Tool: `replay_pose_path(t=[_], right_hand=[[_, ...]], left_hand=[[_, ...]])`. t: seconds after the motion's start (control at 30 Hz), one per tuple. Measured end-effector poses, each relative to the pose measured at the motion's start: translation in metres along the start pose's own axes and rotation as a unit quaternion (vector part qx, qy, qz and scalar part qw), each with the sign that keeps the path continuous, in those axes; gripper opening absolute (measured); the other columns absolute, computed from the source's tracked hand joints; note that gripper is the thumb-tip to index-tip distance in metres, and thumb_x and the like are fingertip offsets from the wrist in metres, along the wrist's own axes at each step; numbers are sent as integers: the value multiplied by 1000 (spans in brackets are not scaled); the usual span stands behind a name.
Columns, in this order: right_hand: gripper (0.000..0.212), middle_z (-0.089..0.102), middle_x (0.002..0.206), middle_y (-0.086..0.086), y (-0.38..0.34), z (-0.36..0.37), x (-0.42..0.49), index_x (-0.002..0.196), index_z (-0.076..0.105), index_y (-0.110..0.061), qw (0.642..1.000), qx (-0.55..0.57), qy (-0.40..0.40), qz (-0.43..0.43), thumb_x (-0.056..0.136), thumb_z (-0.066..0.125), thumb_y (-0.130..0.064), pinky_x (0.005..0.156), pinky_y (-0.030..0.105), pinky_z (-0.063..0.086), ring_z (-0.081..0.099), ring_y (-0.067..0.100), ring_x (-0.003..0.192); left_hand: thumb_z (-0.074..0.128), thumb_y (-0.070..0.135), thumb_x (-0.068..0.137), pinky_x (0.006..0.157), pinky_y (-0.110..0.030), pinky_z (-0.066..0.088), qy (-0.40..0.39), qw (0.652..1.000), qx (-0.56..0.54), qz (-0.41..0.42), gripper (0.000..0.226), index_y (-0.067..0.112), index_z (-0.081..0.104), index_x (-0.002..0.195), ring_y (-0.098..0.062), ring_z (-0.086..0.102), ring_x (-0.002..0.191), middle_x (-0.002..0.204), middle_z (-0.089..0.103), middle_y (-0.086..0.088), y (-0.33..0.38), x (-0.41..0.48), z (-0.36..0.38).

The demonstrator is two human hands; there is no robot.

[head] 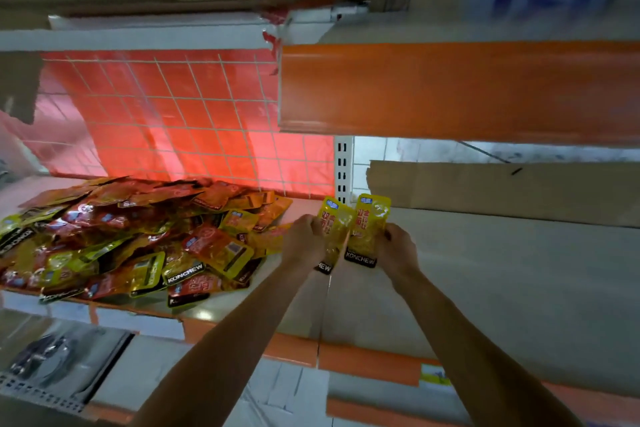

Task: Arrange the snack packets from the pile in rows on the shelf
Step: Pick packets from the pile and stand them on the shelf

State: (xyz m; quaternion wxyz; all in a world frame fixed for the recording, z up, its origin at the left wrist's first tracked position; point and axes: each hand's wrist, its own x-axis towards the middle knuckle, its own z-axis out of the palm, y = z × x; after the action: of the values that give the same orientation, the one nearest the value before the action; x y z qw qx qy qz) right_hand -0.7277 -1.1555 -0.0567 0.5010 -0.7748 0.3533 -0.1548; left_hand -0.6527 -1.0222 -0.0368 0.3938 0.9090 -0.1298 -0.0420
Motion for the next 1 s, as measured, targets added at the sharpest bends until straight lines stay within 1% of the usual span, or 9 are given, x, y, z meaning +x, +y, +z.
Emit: replay_pose_path(t=[0.13,0.2,0.33,0.4,0.5,0.63,0.73,0.9,1.0], right_hand=[[31,41,59,1,15,-37,9,60,41,-13,999,0,31,15,91,44,-13,51,30,27,41,22,65],[29,46,61,3,23,-52,12,61,46,-13,999,-12,38,23,90,47,-13,52,30,31,44,23,65],[17,65,89,9,35,-79,22,98,68,-9,998,-8,50,33,89,54,-15,70,33,48,61,27,87],[21,67,90,9,40,-90,29,101,69,-9,998,-14,51,42,87,54,-13,70,34,48,61,27,87],[22,65,88,9,42,-103,40,103,70,-10,997,-15,39,64,87,56,-13,63,28,43,58,22,80],[34,67,100,10,39,-112,48,113,67,-12,996,-25,-5,86,81,58,-7,54,22,42,59,20,82],[47,66,109,12,36,-110,52,127,56,-15,996,-43,-19,73,80,56,-6,67,28,50,62,24,95],[57,63,117,18,31,-106,55,134,51,-20,992,-122,-32,-1,82,45,2,81,39,51,60,35,104],[42,62,120,17,29,-104,57,122,61,-12,976,-214,-33,-36,86,44,2,89,41,50,56,34,110]], left_hand=[[50,22,95,77,-36,53,-53,986,-133,-82,22,13,64,111,-27,68,90,102,71,-10,16,1,37],[53,22,93,79,-36,56,-76,979,-158,-104,22,14,65,110,-25,69,86,97,72,-8,24,-1,51],[59,13,87,76,-33,56,-84,967,-203,-129,23,14,67,107,-20,69,78,88,72,-4,42,-5,74],[65,6,81,74,-32,58,-97,958,-229,-143,30,15,65,110,-16,68,76,87,69,-1,50,-8,83],[72,-1,73,81,-44,58,-117,945,-255,-166,55,16,57,123,-25,68,87,101,66,-8,57,-8,95],[67,0,75,82,-44,57,-115,954,-238,-144,72,30,43,135,-26,66,93,112,61,-7,62,-9,101],[57,0,82,71,-32,55,-111,966,-207,-113,64,43,46,127,-17,65,83,94,64,1,66,-13,98],[49,6,88,71,-24,49,-127,984,-118,-51,40,31,68,113,-22,64,94,105,68,-3,62,-10,97],[61,11,85,78,-26,50,-136,985,-101,-15,32,30,69,110,-19,63,92,95,67,1,62,-9,98]])
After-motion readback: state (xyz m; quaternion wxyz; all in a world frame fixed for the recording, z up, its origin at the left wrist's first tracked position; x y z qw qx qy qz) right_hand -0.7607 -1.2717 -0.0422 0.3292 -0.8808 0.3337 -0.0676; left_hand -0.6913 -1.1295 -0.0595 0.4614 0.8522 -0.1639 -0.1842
